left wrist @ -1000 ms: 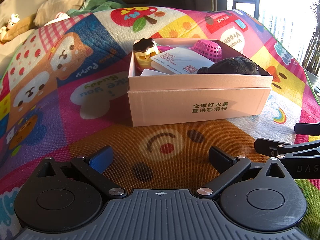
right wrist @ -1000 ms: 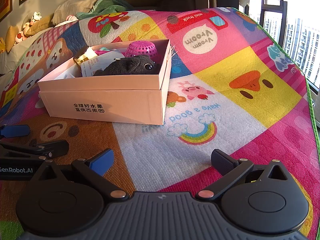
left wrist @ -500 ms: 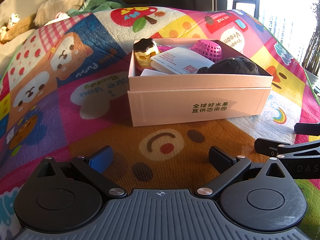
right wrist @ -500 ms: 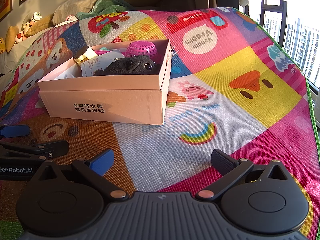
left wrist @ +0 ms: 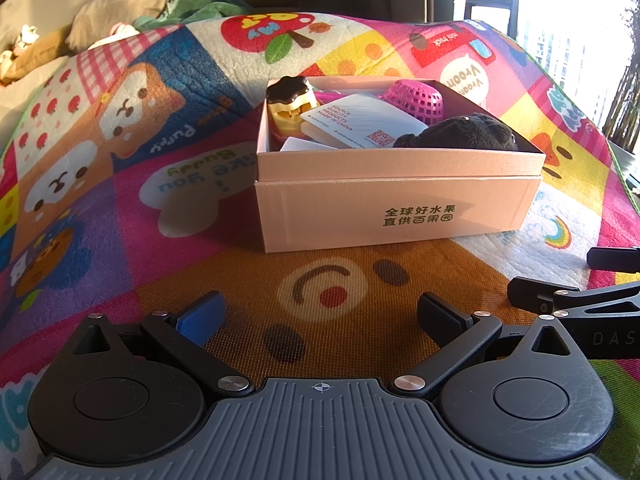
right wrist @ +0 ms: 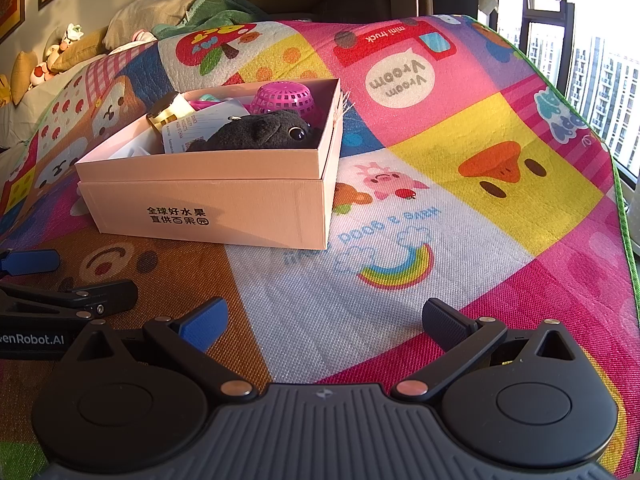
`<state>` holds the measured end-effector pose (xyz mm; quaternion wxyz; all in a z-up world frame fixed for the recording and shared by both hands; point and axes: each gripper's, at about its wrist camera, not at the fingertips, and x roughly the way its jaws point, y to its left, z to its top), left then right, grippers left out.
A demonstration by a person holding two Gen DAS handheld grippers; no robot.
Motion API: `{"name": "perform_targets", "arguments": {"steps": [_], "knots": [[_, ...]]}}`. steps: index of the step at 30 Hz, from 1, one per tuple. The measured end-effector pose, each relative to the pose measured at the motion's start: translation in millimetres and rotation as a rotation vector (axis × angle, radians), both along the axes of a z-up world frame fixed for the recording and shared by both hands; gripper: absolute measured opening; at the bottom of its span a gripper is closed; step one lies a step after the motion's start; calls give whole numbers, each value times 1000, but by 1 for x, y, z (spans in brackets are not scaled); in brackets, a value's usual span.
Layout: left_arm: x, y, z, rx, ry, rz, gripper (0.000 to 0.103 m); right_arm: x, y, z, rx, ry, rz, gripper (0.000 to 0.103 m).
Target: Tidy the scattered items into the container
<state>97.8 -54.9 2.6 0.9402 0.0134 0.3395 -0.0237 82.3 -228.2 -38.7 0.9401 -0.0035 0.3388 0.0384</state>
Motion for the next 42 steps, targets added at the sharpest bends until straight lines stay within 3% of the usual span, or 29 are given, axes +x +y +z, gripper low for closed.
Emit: {"name": "perform_targets", "arguments": {"steps": [42], "knots": [[2,0,0,-10,5,25,103,-1,0,0,1,-1,0,103]]}}
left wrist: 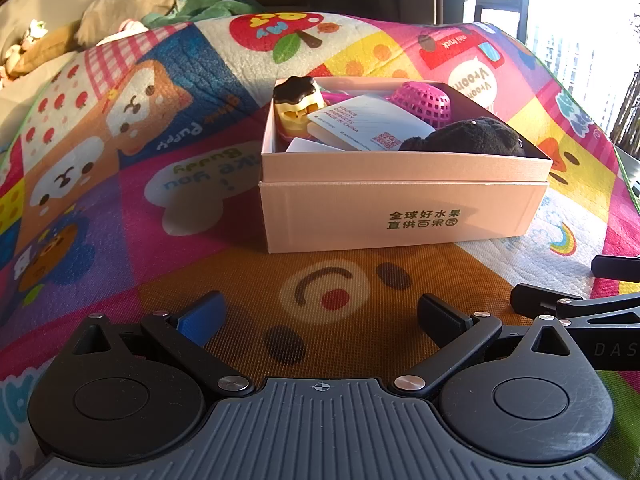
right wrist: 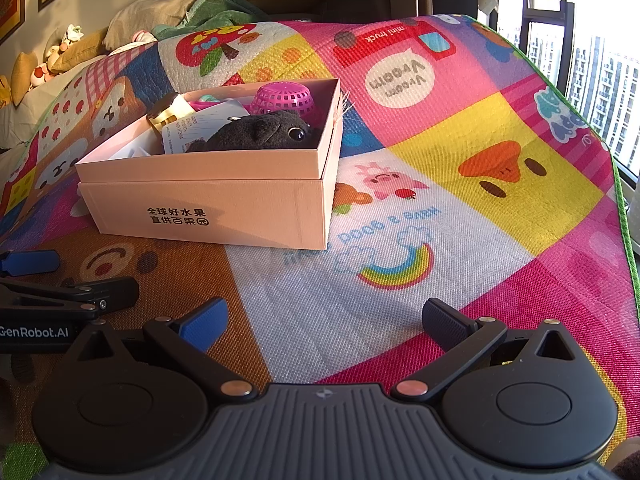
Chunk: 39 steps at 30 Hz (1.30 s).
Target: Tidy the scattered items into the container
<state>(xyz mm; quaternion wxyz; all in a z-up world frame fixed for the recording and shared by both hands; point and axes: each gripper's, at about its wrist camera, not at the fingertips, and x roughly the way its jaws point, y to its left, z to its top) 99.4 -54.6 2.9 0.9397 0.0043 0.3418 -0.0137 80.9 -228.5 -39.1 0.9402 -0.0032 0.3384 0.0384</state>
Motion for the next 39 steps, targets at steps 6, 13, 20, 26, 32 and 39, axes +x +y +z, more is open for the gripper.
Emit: {"name": "perform_targets", "arguments": {"steps": [6,13,20,26,32,39], "knots": [[0,0,0,0,1,-1,103,0,0,0,0,0,0,103],[0,0,0,0,1,-1,103,0,0,0,0,0,0,103],[0,0,0,4,6,-5,103,0,0,0,0,0,0,103],[-4,0,0,16,15,-9,103,1,0,0,-2,0,0,103],[-6,1,1,13,20,-16,103,0,1,0,-4,1,0,103],[-5,1,1,11,21,-20,103,0,1,0,-4,0,0,103]]}}
